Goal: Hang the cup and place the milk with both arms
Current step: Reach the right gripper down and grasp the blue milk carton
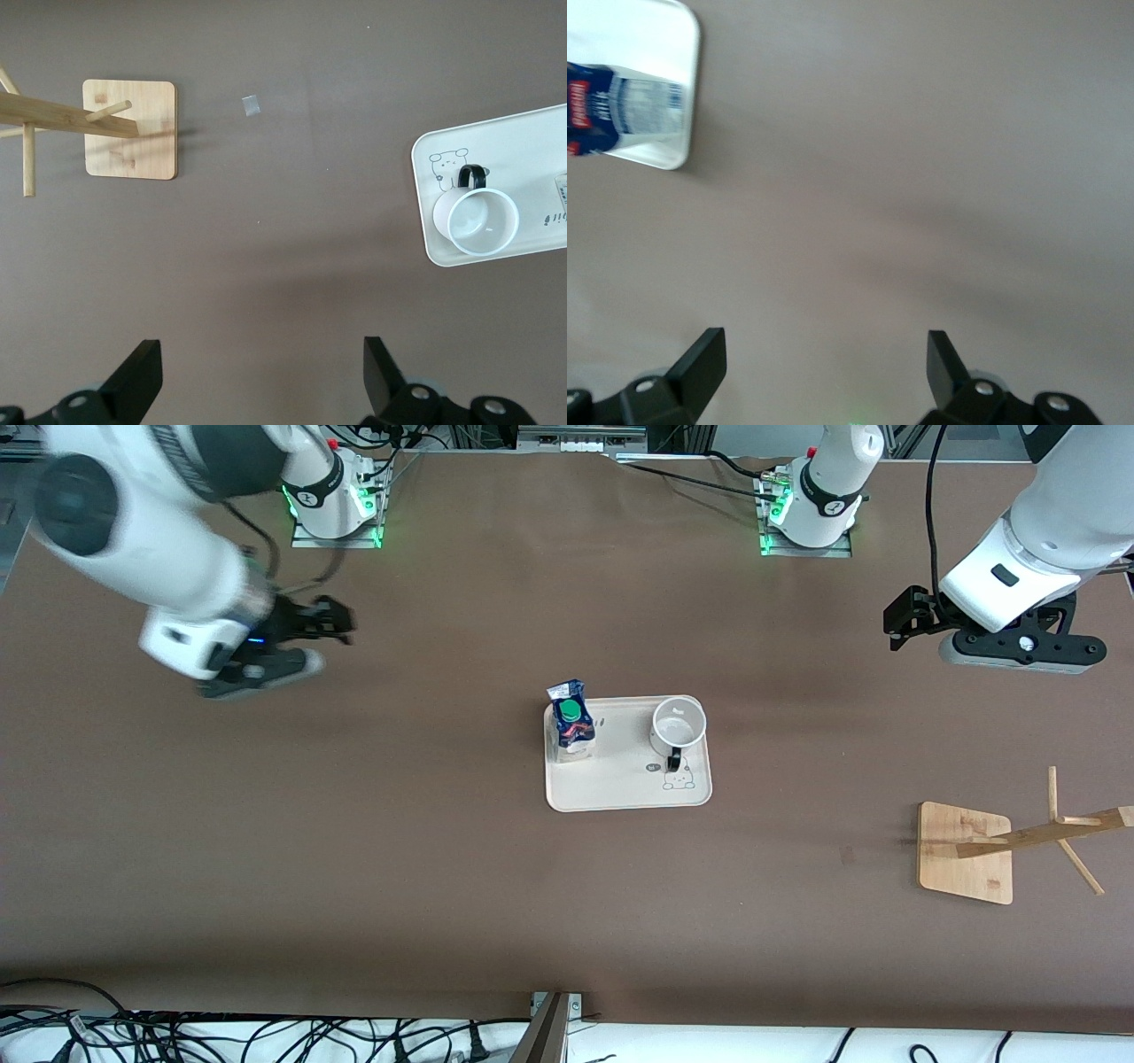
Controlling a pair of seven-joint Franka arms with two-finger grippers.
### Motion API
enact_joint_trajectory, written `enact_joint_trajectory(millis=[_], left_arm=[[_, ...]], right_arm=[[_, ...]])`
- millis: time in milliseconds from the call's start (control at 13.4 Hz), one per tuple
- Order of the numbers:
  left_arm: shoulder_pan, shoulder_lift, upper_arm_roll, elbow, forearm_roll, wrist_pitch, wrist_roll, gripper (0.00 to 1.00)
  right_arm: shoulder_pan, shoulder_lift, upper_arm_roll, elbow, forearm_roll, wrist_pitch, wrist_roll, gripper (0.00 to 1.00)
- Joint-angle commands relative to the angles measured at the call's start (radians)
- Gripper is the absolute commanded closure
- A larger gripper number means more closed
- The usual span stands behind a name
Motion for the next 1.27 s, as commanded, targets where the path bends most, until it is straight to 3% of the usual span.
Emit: enact_joint_trajectory(millis=[0, 298, 671, 1193], left_arm=[[-0.001, 0.010, -0.006, 0.032, -0.001, -0.029, -0.004, 0.00], [-0.001, 0.010, -0.006, 0.032, -0.003, -0.038, -0.004, 0.00], [-0.001, 0.010, -0.005, 0.030, -0.006, -0.043, -0.004, 0.00], [0.000, 0.010, -0.003, 0.030, -0.010, -0.043, -0.002, 0.00]], right_arm=[[0.128, 0.149, -0.009, 0.142, 0.014, 0.029, 0.100, 0.00], [0.308, 0.390, -0.011, 0.424, 0.009, 0.082, 0.357, 0.00], [0.378, 0.483, -0.016, 0.440, -0.049, 0.225, 0.379, 0.00], [0.431, 0.564, -0.017, 0.436, -0.140, 0.294, 0.446, 0.01]])
